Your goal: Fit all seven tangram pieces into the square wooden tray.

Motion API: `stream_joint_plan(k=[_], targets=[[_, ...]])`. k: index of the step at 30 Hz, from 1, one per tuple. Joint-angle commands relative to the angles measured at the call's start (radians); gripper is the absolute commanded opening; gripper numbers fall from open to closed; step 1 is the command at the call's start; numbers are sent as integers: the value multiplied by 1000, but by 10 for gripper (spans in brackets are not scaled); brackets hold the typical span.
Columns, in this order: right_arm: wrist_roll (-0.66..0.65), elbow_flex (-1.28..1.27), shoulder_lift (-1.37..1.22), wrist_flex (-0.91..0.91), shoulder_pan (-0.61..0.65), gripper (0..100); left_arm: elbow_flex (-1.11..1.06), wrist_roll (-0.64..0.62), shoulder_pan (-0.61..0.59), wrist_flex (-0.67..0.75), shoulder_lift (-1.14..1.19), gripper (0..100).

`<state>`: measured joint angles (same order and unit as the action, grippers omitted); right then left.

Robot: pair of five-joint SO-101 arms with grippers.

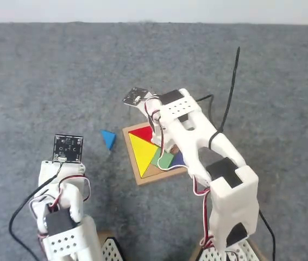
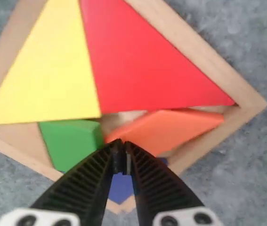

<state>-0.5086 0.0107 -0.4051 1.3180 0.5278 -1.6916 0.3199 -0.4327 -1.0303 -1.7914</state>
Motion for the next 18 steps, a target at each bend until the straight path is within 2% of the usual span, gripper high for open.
stream_joint_plan(k=[1, 10, 18], targets=[[-57, 12, 87, 5, -41, 20, 8, 8, 2, -6, -17, 27], [-80, 11, 208, 24, -84, 20, 8, 8, 2, -6, -17, 27], [43, 11, 171, -25, 93, 21, 8, 8, 2, -6, -17, 27]])
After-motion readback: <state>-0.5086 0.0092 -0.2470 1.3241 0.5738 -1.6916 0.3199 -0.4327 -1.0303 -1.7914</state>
